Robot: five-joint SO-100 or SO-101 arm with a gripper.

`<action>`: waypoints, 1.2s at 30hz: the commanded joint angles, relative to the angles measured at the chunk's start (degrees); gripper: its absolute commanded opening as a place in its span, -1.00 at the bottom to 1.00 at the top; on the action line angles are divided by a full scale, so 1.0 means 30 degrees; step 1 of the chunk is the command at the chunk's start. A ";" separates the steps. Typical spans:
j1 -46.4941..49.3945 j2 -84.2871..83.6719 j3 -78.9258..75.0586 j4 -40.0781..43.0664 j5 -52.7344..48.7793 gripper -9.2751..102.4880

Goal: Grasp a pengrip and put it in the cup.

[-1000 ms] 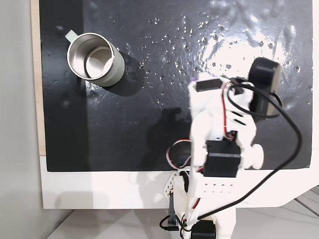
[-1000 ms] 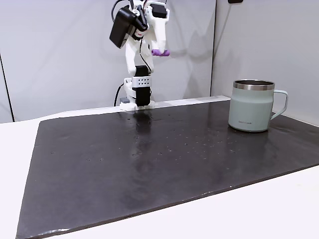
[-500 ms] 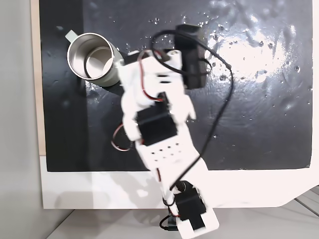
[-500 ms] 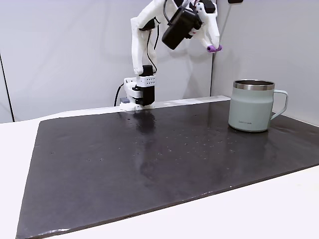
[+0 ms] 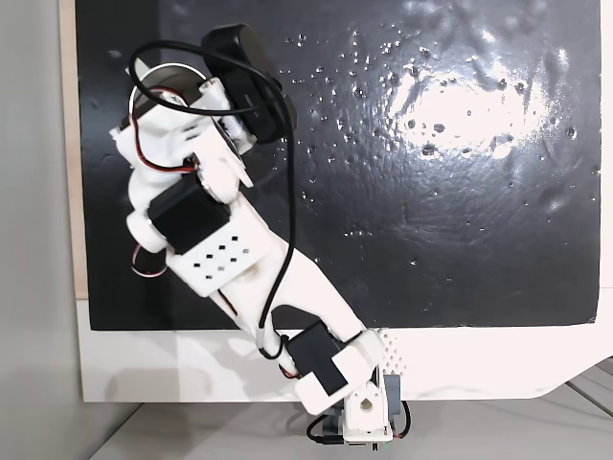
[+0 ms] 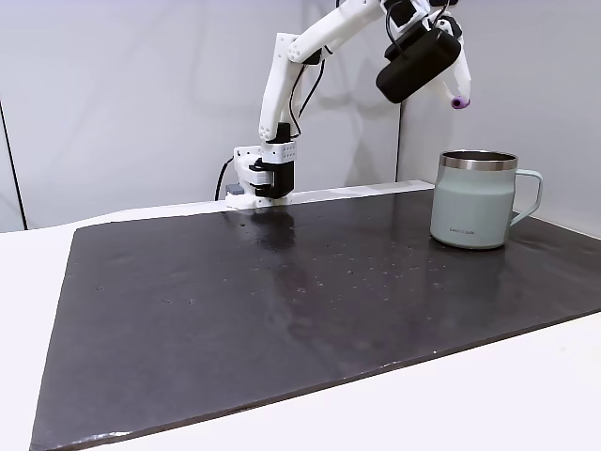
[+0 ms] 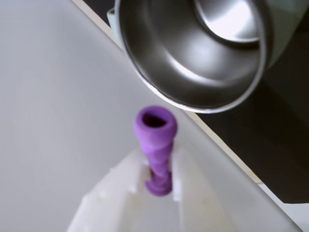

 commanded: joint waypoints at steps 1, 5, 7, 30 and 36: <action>-0.0205 -0.0762 -0.2549 -0.0645 -0.0469 -0.83; -0.0146 -0.1787 -0.3662 -0.0703 -0.0586 -0.83; -0.0088 -0.2109 -0.4014 -0.0732 -0.0586 -0.83; 0.0117 -0.1494 -0.4160 0.0732 -0.1553 -0.33; 0.0381 -0.1436 -0.4131 0.0820 -0.1611 -0.33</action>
